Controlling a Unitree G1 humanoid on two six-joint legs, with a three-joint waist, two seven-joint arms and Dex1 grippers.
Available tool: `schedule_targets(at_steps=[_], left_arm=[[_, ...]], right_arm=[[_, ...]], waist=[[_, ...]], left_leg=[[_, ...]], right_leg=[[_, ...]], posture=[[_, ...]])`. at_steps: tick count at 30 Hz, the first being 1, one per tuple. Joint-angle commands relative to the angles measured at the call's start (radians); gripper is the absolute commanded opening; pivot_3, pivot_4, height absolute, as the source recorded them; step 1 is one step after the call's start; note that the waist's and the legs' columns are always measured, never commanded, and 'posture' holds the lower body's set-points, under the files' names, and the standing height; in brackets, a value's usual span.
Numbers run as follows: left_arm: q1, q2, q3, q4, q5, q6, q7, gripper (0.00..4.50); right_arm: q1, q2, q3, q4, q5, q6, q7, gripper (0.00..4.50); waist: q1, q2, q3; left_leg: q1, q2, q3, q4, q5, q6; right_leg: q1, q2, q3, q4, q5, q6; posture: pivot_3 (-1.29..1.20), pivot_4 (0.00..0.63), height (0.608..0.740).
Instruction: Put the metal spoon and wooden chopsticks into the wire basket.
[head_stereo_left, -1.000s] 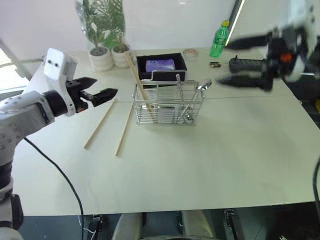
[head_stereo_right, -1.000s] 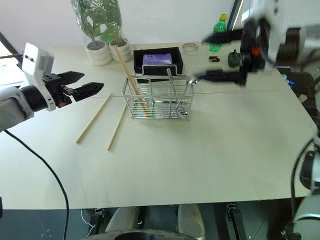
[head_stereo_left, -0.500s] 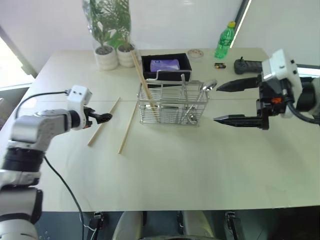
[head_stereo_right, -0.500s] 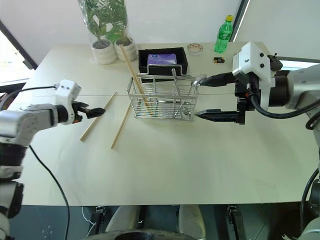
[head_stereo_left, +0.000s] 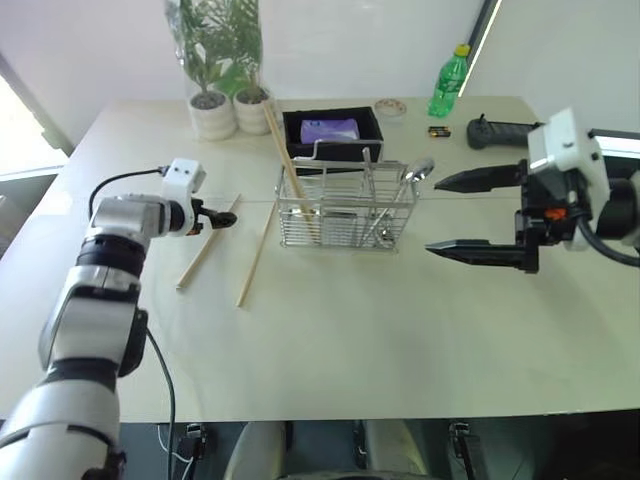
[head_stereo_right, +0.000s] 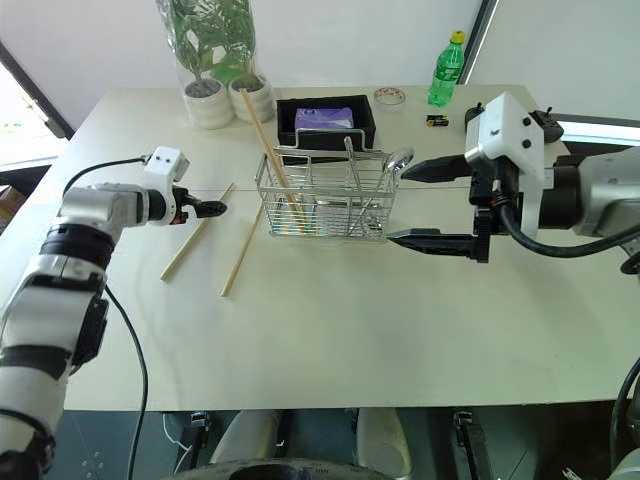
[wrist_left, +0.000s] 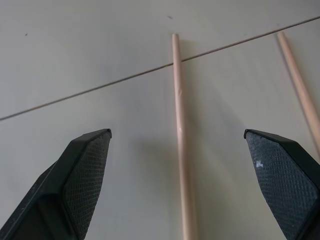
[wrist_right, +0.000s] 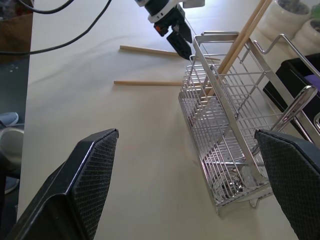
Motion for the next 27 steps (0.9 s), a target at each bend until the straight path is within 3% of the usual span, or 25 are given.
schedule_targets(at_steps=[1,7,18,21,27], left_arm=[[-0.072,-0.012,-0.012,0.115,0.081,-0.046,-0.045,4.50],[-0.141,-0.048,0.018,0.263,0.154,-0.092,-0.025,4.50],[-0.134,-0.071,0.042,0.313,0.223,-0.149,-0.032,4.50],[-0.138,-0.079,0.060,0.314,0.229,-0.154,-0.033,3.58],[-0.142,-0.086,0.083,0.314,0.236,-0.143,-0.048,0.48]], right_arm=[[-0.005,0.009,-0.028,-0.014,0.014,-0.012,-0.028,4.48],[-0.003,0.026,-0.030,-0.027,0.037,-0.001,-0.069,4.48],[-0.005,0.024,-0.026,-0.027,0.057,0.002,-0.102,4.48],[-0.011,0.025,-0.022,-0.025,0.061,0.005,-0.106,4.50],[-0.018,0.026,-0.022,-0.028,0.078,0.015,-0.117,4.50]], waist=[[-0.003,0.000,0.000],[-0.001,0.000,0.000],[0.000,0.000,0.000],[0.000,0.000,0.000],[0.002,-0.001,0.000]], left_leg=[[0.000,0.000,0.000,0.000,0.000,0.000],[0.000,0.000,0.000,0.000,0.000,0.000],[0.000,0.000,0.000,0.001,0.000,0.000],[0.000,0.000,0.000,0.001,0.000,0.000],[0.000,0.000,-0.001,0.001,0.000,0.000]], right_leg=[[0.000,0.000,0.000,0.000,0.000,0.000],[0.000,0.000,0.000,0.001,0.000,0.001],[0.000,0.000,0.000,0.001,0.001,0.002],[0.000,0.000,0.000,0.002,0.001,0.002],[0.001,0.000,0.000,0.002,0.001,0.002]], posture=[[0.00,0.150,0.714],[0.00,0.150,0.714],[0.00,0.150,0.714],[0.00,0.150,0.714],[0.00,0.150,0.714]])
